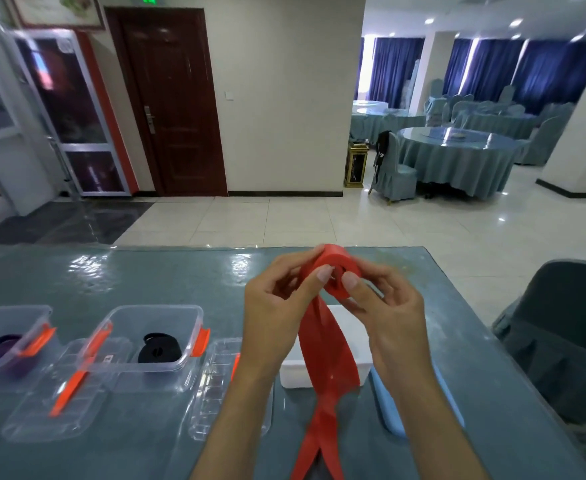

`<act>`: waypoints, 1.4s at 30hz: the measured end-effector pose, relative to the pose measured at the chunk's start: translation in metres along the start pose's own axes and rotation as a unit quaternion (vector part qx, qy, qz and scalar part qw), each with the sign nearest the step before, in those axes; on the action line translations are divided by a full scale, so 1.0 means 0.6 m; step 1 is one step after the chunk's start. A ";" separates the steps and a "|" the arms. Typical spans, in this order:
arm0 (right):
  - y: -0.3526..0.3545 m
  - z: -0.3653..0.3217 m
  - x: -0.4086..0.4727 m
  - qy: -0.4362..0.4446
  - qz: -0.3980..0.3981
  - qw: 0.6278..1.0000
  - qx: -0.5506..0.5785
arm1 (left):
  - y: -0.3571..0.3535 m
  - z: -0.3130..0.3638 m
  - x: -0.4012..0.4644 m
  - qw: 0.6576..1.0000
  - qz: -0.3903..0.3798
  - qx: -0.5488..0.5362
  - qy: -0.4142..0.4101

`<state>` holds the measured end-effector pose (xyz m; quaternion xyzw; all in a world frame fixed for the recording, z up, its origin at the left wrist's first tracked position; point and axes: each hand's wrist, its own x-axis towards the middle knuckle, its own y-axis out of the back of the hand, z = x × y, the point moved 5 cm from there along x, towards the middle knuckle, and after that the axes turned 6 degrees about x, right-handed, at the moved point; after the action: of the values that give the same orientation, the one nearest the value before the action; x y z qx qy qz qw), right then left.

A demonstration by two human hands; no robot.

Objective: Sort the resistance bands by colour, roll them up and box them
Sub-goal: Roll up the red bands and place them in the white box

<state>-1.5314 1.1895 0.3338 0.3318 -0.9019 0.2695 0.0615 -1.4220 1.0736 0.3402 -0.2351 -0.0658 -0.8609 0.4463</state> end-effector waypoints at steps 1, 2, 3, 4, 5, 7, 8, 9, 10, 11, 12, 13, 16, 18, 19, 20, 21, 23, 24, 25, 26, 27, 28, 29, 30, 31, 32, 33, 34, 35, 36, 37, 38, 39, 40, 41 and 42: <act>-0.001 0.003 -0.001 -0.004 0.001 1.000 -0.011 | 0.001 0.005 -0.001 1.000 0.018 0.001 -0.006; -0.003 0.004 -0.001 -0.008 0.002 1.000 -0.021 | 0.001 0.007 -0.002 0.999 0.035 -0.002 -0.011; -0.005 0.004 0.001 -0.006 0.001 0.999 -0.032 | 0.002 0.007 -0.006 0.999 0.050 -0.006 -0.014; -0.008 0.001 0.001 0.001 0.000 0.999 -0.045 | 0.003 0.003 -0.009 0.998 0.061 -0.006 -0.013; -0.011 -0.003 0.002 0.009 0.001 0.998 -0.055 | 0.005 -0.003 -0.014 0.998 0.067 -0.003 -0.010; -0.013 -0.008 0.002 0.021 0.004 0.998 -0.050 | 0.010 -0.014 -0.018 0.998 0.055 0.004 0.003; -0.012 -0.007 0.002 0.019 0.004 0.999 -0.044 | 0.012 -0.018 -0.018 0.999 0.041 0.013 0.008; -0.011 -0.004 0.001 0.014 0.002 0.999 -0.039 | 0.013 -0.018 -0.016 0.999 0.027 0.022 0.009; -0.010 0.000 -0.001 0.008 -0.001 0.999 -0.037 | 0.013 -0.014 -0.014 0.999 0.015 0.033 0.004; -0.009 0.004 -0.002 0.002 -0.004 0.999 -0.039 | 0.012 -0.009 -0.013 0.999 0.010 0.041 -0.003; -0.010 0.005 -0.002 -0.003 -0.005 0.999 -0.044 | 0.011 -0.005 -0.012 0.999 0.013 0.043 -0.009; -0.009 0.004 -0.001 -0.005 -0.005 0.999 -0.049 | 0.009 -0.002 -0.012 0.999 0.021 0.038 -0.012; -0.008 -0.013 0.004 0.023 -0.003 0.997 -0.070 | 0.006 0.000 -0.015 0.999 0.038 0.027 -0.008; -0.006 -0.015 0.004 0.032 0.004 0.998 -0.057 | 0.006 -0.005 -0.015 0.999 0.006 0.040 0.003; -0.003 -0.011 0.003 0.028 0.009 0.998 -0.047 | 0.007 -0.008 -0.014 0.999 -0.016 0.044 0.013; 0.001 -0.005 0.002 0.021 0.011 0.999 -0.043 | 0.008 -0.010 -0.013 0.998 -0.033 0.044 0.021; 0.004 0.000 0.002 0.014 0.010 0.999 -0.046 | 0.010 -0.010 -0.011 0.998 -0.042 0.045 0.024; 0.011 0.004 0.004 0.007 -0.001 0.998 -0.062 | 0.011 -0.004 -0.012 0.999 -0.029 0.040 0.020; 0.013 0.002 0.006 0.005 -0.009 0.998 -0.068 | 0.010 -0.001 -0.015 0.999 -0.011 0.022 0.022; 0.014 -0.004 0.008 0.005 -0.016 0.998 -0.068 | 0.009 0.001 -0.020 1.000 0.010 0.003 0.026; 0.012 -0.010 0.010 0.008 -0.022 0.998 -0.063 | 0.006 0.001 -0.025 0.999 0.031 -0.011 0.029; 0.009 -0.016 0.011 0.014 -0.028 0.998 -0.056 | 0.003 -0.001 -0.029 0.998 0.048 -0.019 0.034; 0.007 -0.018 0.010 0.019 -0.028 0.998 -0.050 | 0.002 -0.004 -0.032 0.997 0.059 -0.025 0.041; 0.005 -0.017 0.009 0.022 -0.025 0.998 -0.046 | 0.002 -0.008 -0.033 0.997 0.060 -0.031 0.047; 0.003 -0.013 0.008 0.019 -0.021 0.999 -0.040 | 0.003 -0.010 -0.031 0.997 0.055 -0.033 0.053; 0.003 -0.007 0.005 0.012 -0.019 0.999 -0.029 | 0.005 -0.009 -0.028 0.997 0.045 -0.031 0.057; 0.003 0.001 0.003 -0.002 -0.016 1.000 -0.012 | 0.008 -0.008 -0.024 0.997 0.036 -0.026 0.059; 0.004 0.006 0.003 -0.016 -0.013 1.000 0.000 | 0.011 -0.006 -0.021 0.998 0.027 -0.018 0.057; 0.004 0.007 0.004 -0.022 -0.009 1.000 -0.003 | 0.013 -0.001 -0.018 0.998 0.022 -0.011 0.055; 0.005 0.004 0.007 -0.017 -0.006 1.000 -0.020 | 0.014 0.005 -0.015 0.998 0.022 -0.007 0.053; 0.005 -0.003 0.011 -0.003 -0.004 0.999 -0.039 | 0.014 0.010 -0.013 0.998 0.022 -0.005 0.051; 0.002 -0.013 0.015 0.014 -0.002 0.999 -0.051 | 0.014 0.013 -0.009 0.999 0.020 -0.002 0.049; -0.002 -0.024 0.019 0.030 -0.002 0.998 -0.057 | 0.014 0.017 -0.005 0.999 0.013 -0.001 0.050; -0.006 -0.032 0.023 0.045 -0.003 0.997 -0.058 | 0.014 0.022 0.000 0.999 0.001 -0.001 0.053; -0.009 -0.038 0.026 0.056 -0.001 0.997 -0.056 | 0.015 0.026 0.006 0.998 -0.016 -0.001 0.055; -0.012 -0.041 0.028 0.063 0.002 0.997 -0.052 | 0.016 0.030 0.012 0.998 -0.036 0.001 0.053; -0.016 -0.042 0.030 0.066 0.006 0.997 -0.045 | 0.017 0.036 0.019 0.997 -0.054 0.003 0.049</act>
<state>-1.5409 1.1868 0.3645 0.3053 -0.9089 0.2504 0.1339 -1.4119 1.0662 0.3632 -0.1875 -0.0594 -0.8939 0.4027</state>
